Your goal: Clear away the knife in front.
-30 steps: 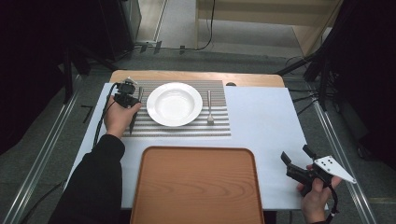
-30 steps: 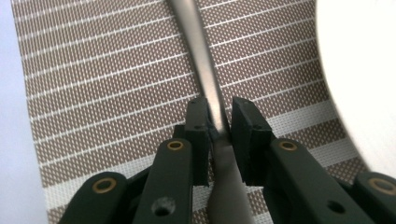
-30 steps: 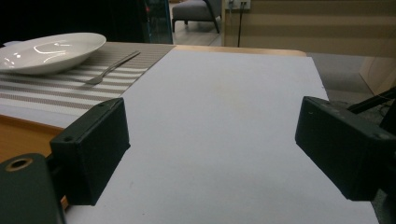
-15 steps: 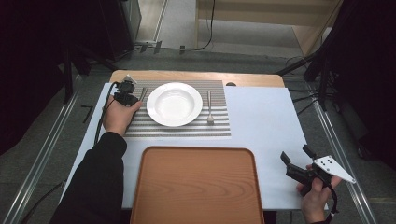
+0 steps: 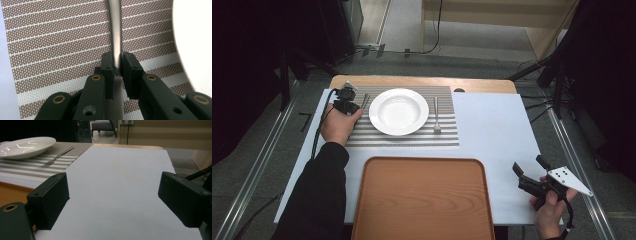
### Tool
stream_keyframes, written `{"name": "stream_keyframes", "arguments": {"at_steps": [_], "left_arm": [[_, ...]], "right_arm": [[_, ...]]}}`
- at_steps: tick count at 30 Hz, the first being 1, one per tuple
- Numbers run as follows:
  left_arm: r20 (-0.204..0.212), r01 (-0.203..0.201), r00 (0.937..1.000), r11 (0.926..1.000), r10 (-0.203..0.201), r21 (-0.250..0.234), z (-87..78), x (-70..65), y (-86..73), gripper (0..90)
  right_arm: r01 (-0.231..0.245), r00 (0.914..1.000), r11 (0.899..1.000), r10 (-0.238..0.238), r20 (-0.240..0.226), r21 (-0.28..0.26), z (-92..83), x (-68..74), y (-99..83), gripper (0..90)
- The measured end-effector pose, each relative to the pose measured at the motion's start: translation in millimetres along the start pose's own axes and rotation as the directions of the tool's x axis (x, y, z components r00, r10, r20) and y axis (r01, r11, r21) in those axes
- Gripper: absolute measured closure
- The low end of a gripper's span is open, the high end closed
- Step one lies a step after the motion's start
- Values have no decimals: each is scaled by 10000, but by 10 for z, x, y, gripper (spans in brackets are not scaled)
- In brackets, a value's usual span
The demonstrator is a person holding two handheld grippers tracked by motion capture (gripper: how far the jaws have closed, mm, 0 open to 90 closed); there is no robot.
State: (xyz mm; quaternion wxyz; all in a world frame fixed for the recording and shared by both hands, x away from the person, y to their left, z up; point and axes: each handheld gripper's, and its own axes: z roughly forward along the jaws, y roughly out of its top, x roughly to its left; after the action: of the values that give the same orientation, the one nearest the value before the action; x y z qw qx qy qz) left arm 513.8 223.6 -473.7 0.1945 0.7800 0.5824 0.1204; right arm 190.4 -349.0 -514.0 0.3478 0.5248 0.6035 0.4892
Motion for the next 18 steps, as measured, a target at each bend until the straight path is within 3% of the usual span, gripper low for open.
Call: {"name": "stream_keyframes", "arguments": {"at_steps": [11, 18], "left_arm": [[78, -116, 9999, 9999, 116, -6, -24, 3, -9, 798], [312, -15, 9995, 9994, 25, -334, -163, 90, -12, 798]], "right_arm": [[-46, 10000, 10000, 46, -2, 9, -5, -6, -1, 91], [-33, 10000, 10000, 33, -3, 11, -4, -4, 0, 91]]}}
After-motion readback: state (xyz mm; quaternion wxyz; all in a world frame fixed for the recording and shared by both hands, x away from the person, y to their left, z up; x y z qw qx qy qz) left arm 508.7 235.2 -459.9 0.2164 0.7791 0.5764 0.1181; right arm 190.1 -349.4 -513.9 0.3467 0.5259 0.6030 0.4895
